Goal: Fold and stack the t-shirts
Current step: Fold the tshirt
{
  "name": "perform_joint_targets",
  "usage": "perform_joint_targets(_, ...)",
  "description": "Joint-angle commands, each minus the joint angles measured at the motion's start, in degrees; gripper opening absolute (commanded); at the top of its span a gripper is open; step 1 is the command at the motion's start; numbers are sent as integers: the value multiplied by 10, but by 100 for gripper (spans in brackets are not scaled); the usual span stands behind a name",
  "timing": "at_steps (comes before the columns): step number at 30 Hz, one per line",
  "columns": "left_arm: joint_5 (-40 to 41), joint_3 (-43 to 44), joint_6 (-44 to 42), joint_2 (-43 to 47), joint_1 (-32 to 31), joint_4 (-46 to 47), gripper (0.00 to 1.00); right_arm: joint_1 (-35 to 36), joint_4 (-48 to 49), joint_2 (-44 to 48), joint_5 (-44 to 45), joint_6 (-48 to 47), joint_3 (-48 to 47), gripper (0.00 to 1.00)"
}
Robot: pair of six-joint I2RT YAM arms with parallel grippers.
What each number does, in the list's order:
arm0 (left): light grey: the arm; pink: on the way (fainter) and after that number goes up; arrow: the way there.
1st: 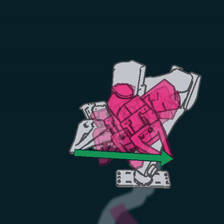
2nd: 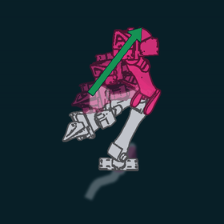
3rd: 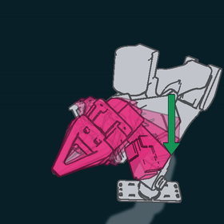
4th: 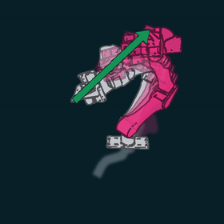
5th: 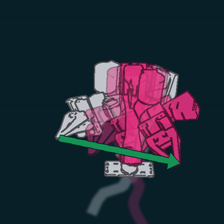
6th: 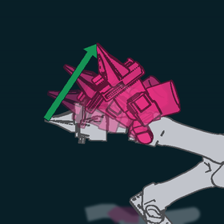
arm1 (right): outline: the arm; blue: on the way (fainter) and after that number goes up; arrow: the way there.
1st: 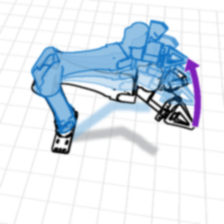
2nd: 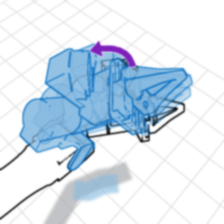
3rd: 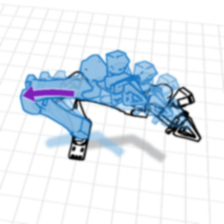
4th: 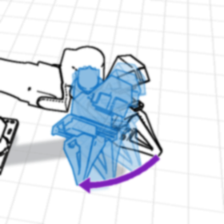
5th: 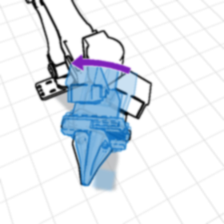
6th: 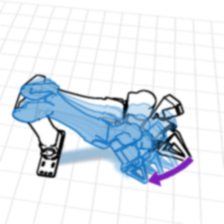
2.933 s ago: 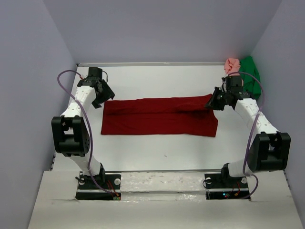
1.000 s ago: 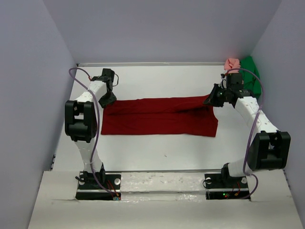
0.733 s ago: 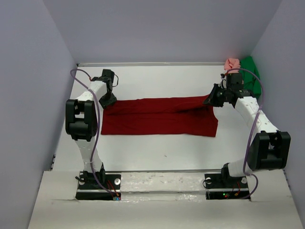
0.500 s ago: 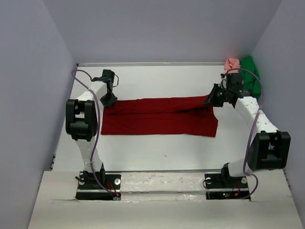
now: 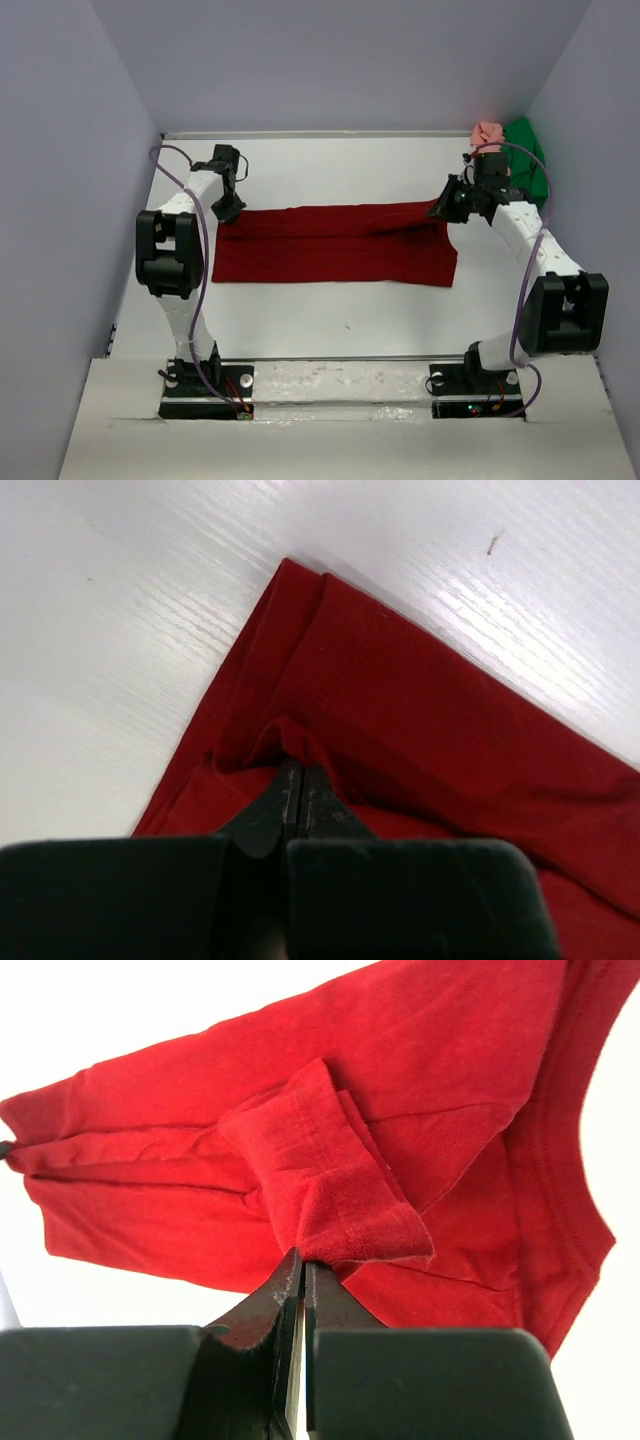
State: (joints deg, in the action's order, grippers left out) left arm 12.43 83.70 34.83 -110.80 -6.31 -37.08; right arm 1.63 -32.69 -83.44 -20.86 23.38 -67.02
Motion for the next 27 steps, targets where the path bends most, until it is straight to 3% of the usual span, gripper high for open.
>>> perform_joint_targets(1,24,6,-29,102,-11,-1,0,8,19,-12,53,-19,-39,0)
perform_joint_targets(8,37,89,-84,221,-46,-9,0,8,-4,-72,179,-92,-200,0)
perform_joint_targets(17,4,226,-154,321,-47,5,0,8,-150,-197,245,-186,-652,0)
perform_joint_targets(20,-20,246,-179,361,-48,20,0,8,-162,-178,241,-199,-718,0)
perform_joint_targets(27,-93,241,-197,473,-47,85,0,8,-151,2,214,-206,-735,0)
